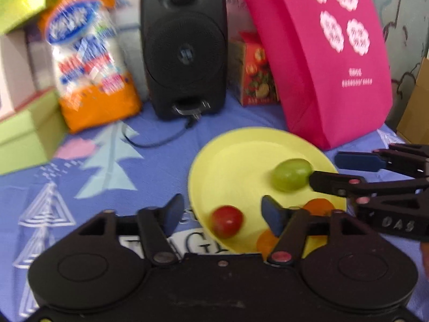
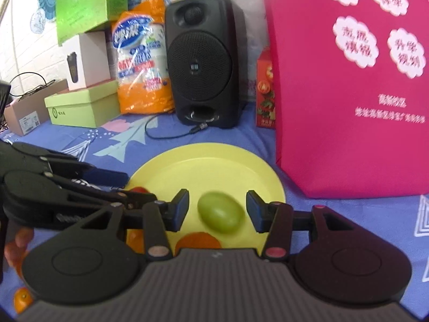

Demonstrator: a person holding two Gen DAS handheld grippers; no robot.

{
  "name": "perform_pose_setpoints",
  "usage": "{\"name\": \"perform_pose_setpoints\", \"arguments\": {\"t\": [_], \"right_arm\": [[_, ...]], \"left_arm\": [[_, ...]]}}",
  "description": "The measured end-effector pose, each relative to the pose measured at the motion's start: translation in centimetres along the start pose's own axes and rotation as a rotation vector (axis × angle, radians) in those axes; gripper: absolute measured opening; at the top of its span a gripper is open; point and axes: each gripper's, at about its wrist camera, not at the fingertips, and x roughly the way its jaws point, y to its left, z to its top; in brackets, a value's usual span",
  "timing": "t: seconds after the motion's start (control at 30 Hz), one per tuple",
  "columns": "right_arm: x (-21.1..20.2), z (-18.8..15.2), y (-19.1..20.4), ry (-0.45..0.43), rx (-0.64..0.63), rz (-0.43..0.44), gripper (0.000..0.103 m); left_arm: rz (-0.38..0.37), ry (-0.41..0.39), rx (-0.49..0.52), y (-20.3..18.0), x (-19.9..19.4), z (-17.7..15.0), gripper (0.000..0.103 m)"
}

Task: Organize fruits
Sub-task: 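Carry both fruits over the yellow plate and open both tools, then grasp a large orange with the left tool while the right tool grasps a green mango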

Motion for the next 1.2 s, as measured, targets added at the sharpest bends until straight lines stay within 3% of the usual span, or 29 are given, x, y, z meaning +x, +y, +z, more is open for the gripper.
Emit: {"name": "perform_pose_setpoints", "arguments": {"t": [0.3, 0.53, 0.63, 0.73, 0.93, 1.2], "right_arm": [[-7.5, -3.6, 1.2, -0.035, 0.035, 0.055, 0.046], [-10.2, -8.6, 5.7, 0.032, -0.038, 0.120, 0.049], [-11.0, -10.3, 7.4, 0.059, -0.104, 0.121, 0.049], [-11.6, -11.3, 8.3, 0.071, -0.119, 0.154, 0.049], [-12.2, -11.8, 10.2, 0.077, -0.187, 0.198, 0.048], [-12.0, -12.2, 10.7, 0.095, -0.227, 0.205, 0.048]], "left_arm": [[0.032, -0.165, -0.028, 0.8, -10.9, -4.5, 0.066], [0.066, -0.165, -0.063, 0.0, -16.5, -11.6, 0.066], [0.091, -0.159, -0.033, -1.1, -17.4, -14.3, 0.066], [0.057, -0.149, -0.025, -2.1, -17.3, -15.8, 0.066], [0.062, -0.108, 0.033, -4.2, -15.5, -17.0, 0.062], [0.061, -0.090, 0.002, -4.0, -14.3, -17.5, 0.051]]}}
